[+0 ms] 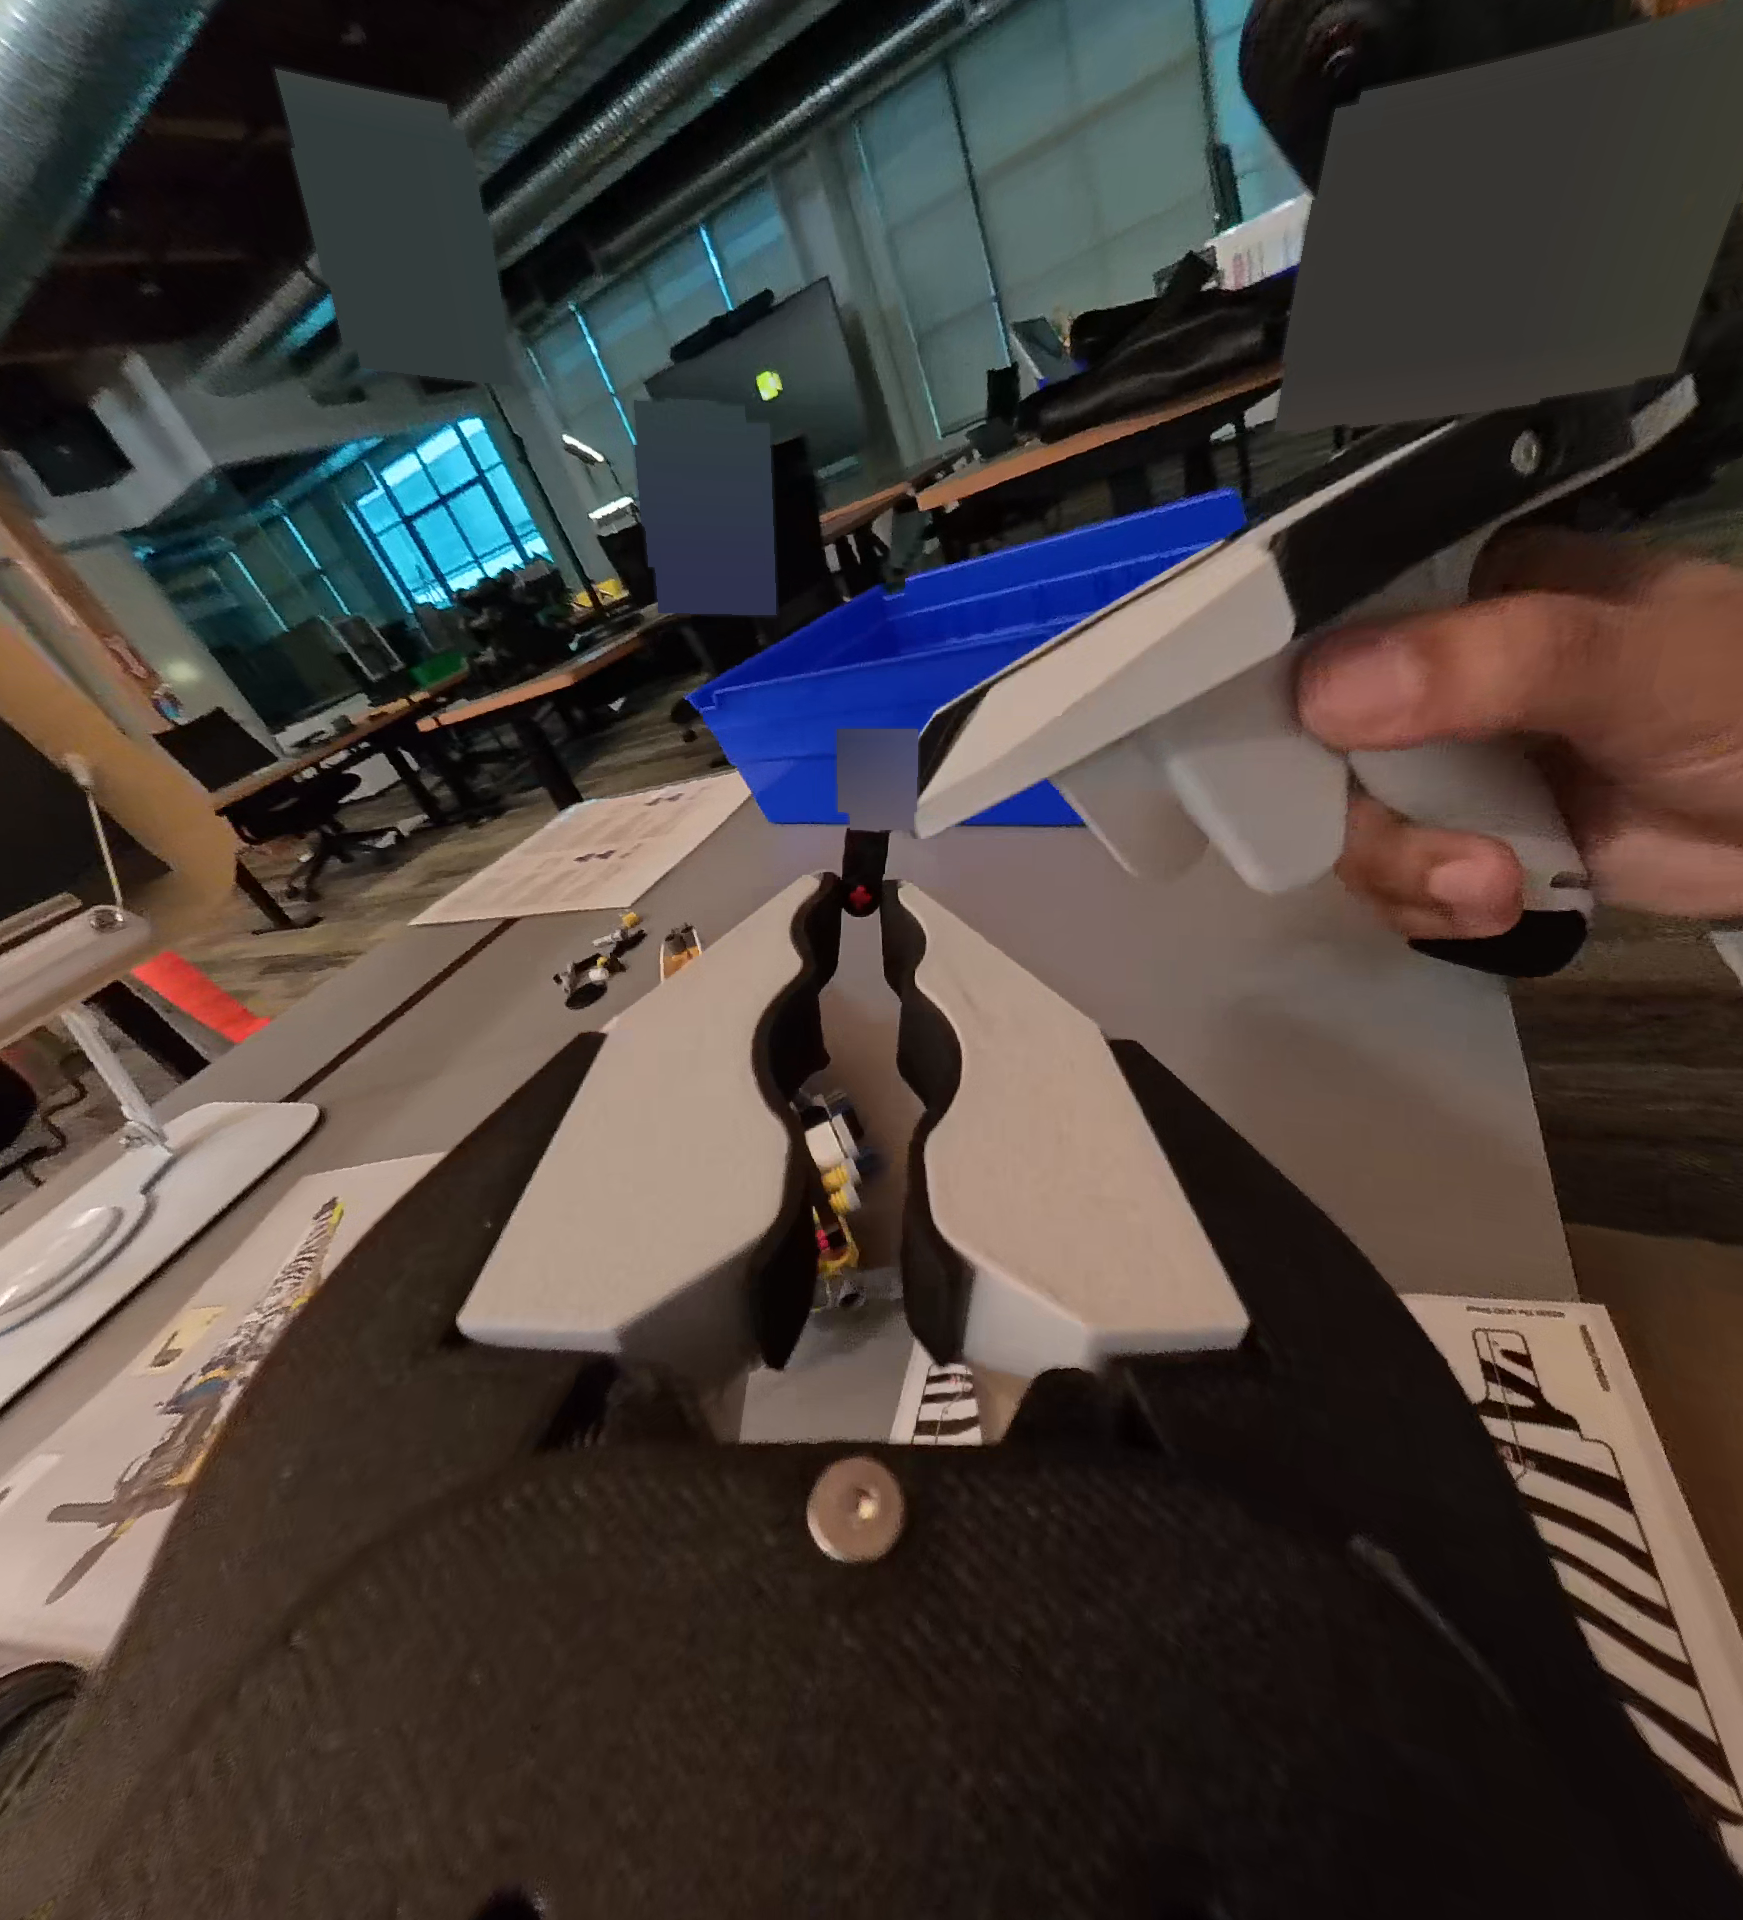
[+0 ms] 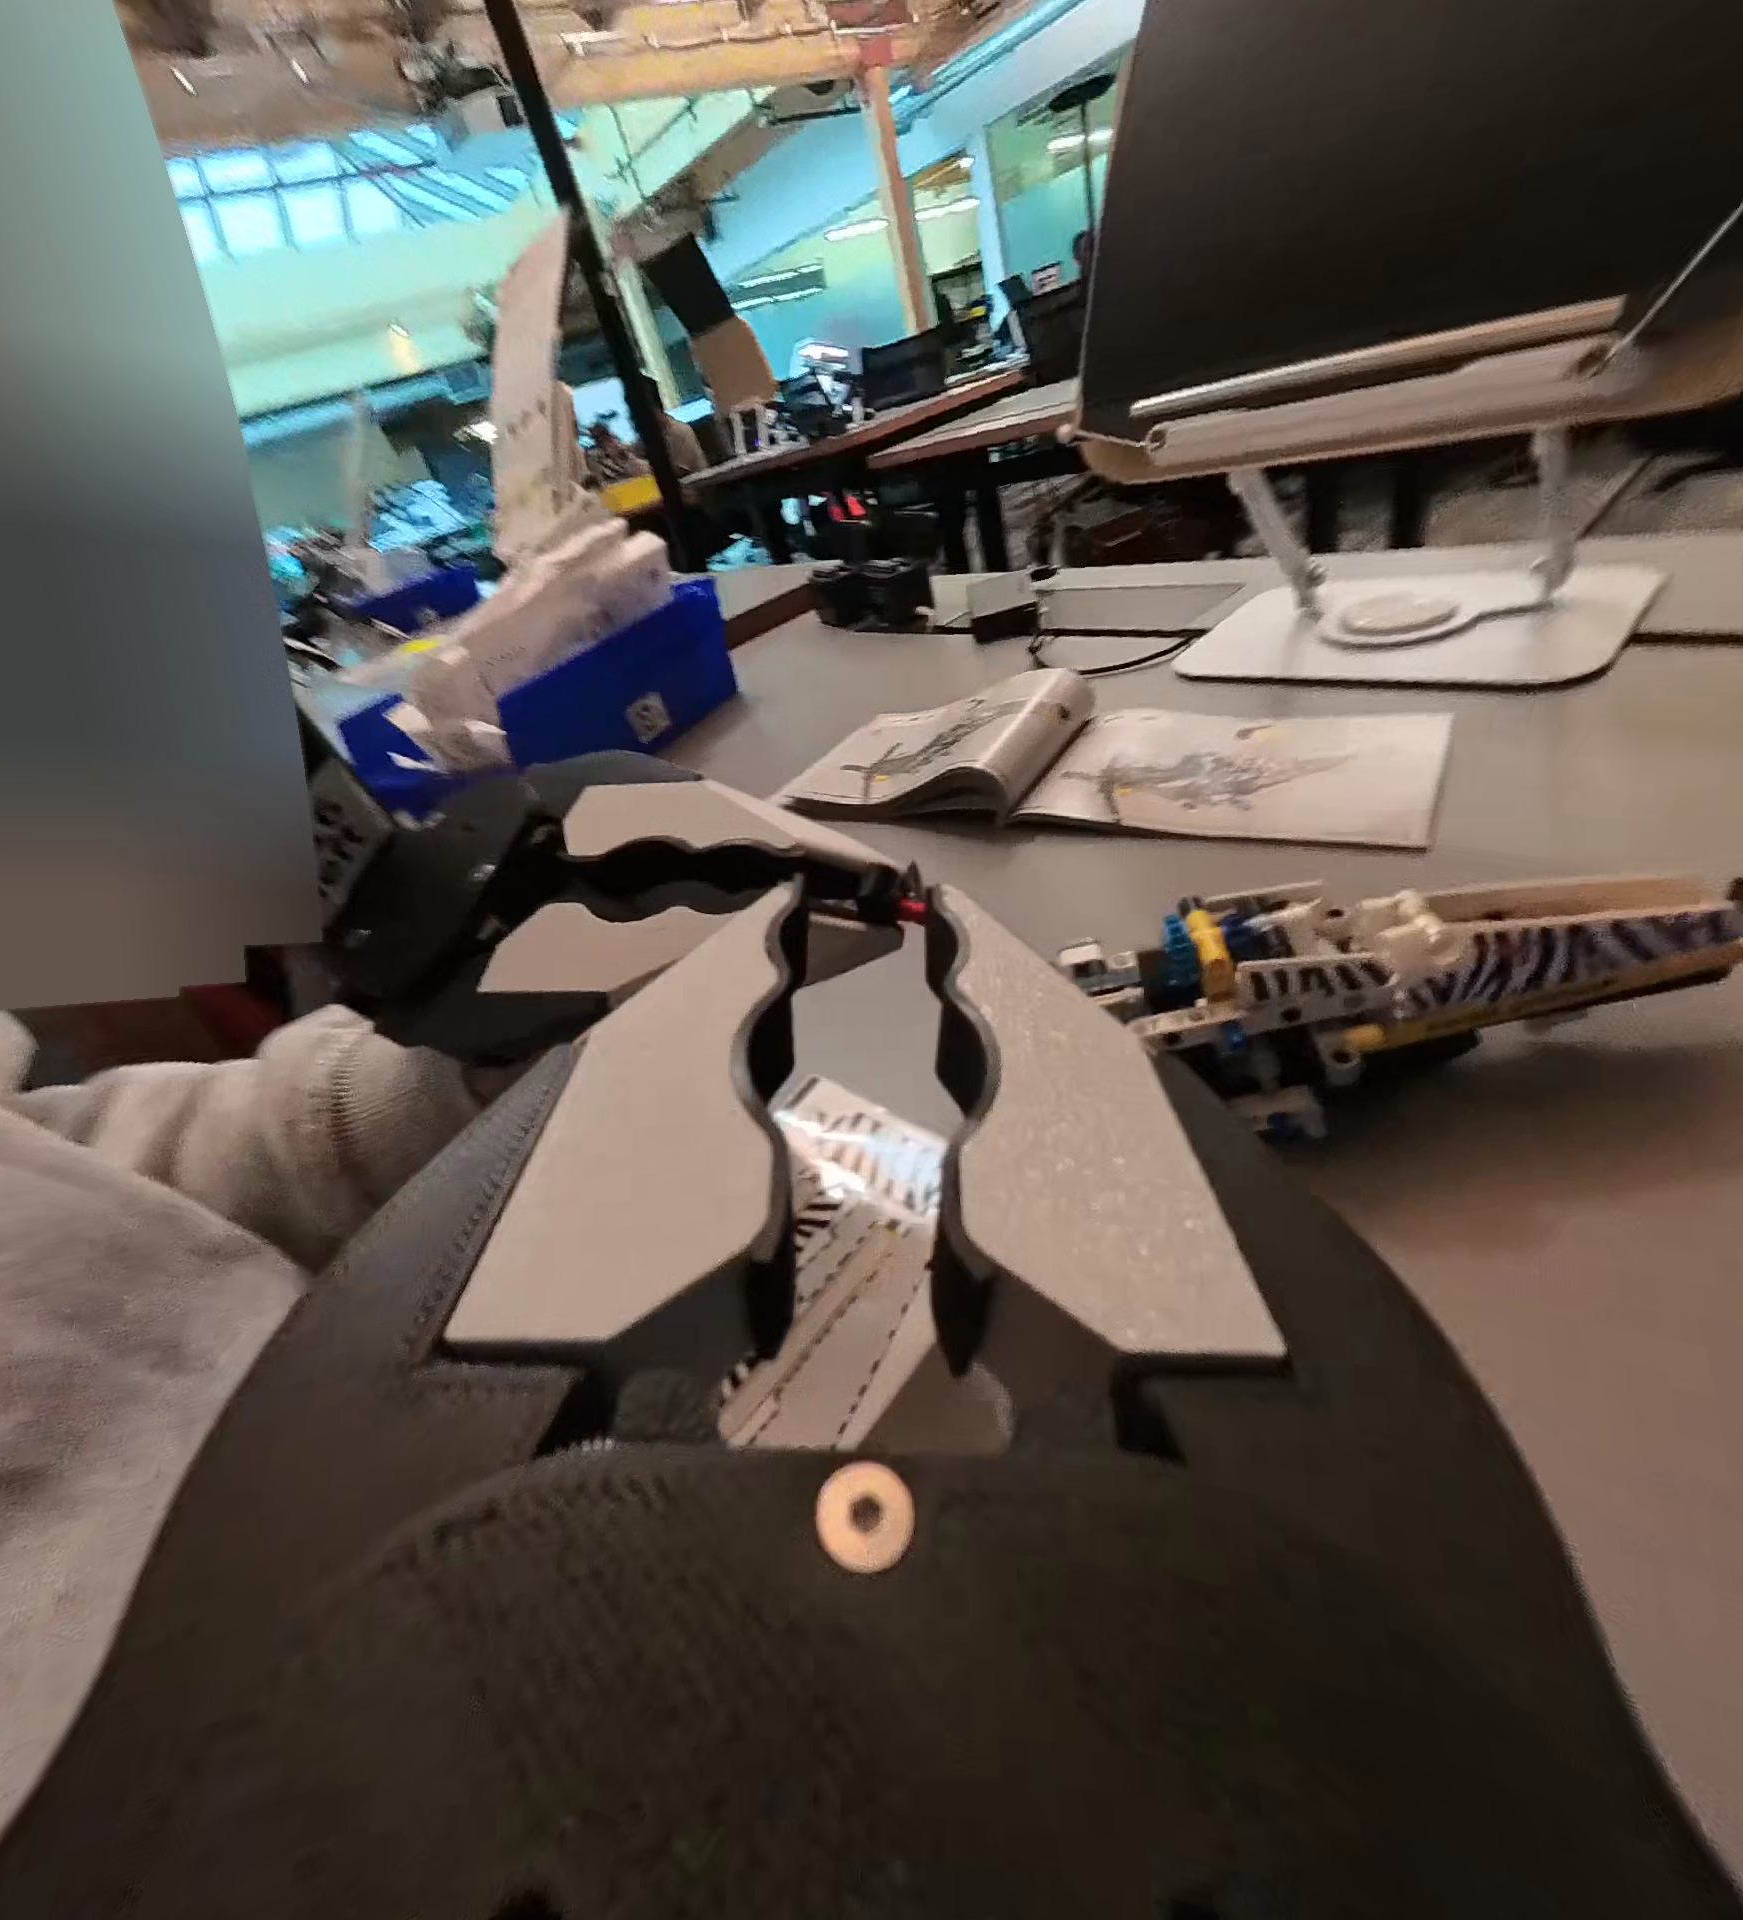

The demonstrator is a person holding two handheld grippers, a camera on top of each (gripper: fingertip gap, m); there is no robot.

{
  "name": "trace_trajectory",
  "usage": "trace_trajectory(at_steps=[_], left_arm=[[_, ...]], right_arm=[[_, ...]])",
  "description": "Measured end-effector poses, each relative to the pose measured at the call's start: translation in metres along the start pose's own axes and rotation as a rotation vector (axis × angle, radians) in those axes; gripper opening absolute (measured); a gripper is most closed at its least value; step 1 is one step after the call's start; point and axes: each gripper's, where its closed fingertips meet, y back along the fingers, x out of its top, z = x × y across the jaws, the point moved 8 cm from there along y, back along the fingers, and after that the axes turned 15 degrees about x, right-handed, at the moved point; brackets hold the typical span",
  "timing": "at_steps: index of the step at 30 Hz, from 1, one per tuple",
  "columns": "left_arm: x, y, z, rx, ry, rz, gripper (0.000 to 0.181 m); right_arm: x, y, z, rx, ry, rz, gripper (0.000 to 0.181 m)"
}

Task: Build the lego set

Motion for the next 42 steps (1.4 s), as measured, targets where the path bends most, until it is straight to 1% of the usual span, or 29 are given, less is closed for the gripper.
trace_trajectory(at_steps=[4,8,10,12,17,21,22,27,30,33,37,39,42], left_arm=[[0.002,0.001,0.005,0.038,-0.062,0.007,0.004],[0.001,0.002,0.006,0.080,-0.093,0.006,0.004],[0.003,0.002,0.006,0.093,-0.106,0.017,0.004],[0.004,0.003,0.007,0.105,-0.130,0.028,0.004],[0.003,0.002,0.008,0.110,-0.142,0.031,0.004],[0.003,0.000,0.005,0.070,-0.036,0.008,0.010],[0.003,0.000,0.004,0.038,0.004,-0.005,0.016],[0.014,0.001,-0.015,-0.035,0.215,-0.010,0.031],[0.017,-0.003,-0.039,-0.035,0.313,-0.050,0.036],[0.014,-0.013,-0.064,-0.049,0.396,-0.121,0.033],[-0.001,-0.043,-0.090,-0.089,0.388,-0.338,0.027],[-0.007,-0.064,-0.094,-0.167,0.348,-0.423,0.023],[-0.018,-0.095,-0.090,-0.370,0.224,-0.519,0.014]], right_arm=[[0.001,-0.007,-0.003,-0.062,0.096,-0.024,0.004],[0.002,-0.009,-0.004,-0.071,0.113,-0.075,0.005],[0.002,-0.008,-0.004,-0.076,0.120,-0.088,0.010],[0.003,-0.008,-0.006,-0.067,0.122,-0.085,0.005],[0.003,-0.008,-0.005,-0.059,0.131,-0.086,0.005],[0.005,-0.003,-0.003,-0.075,0.220,-0.092,0.005],[0.006,-0.001,-0.001,-0.087,0.247,-0.105,0.005],[0.002,0.004,0.020,-0.146,0.319,-0.228,0.005],[-0.003,0.002,0.038,-0.124,0.284,-0.260,0.005],[-0.011,-0.005,0.055,-0.083,0.232,-0.282,0.005],[-0.022,-0.017,0.069,-0.074,0.218,-0.347,0.005],[-0.028,-0.023,0.072,-0.087,0.240,-0.393,0.005],[-0.033,-0.028,0.073,-0.109,0.288,-0.446,0.005]])
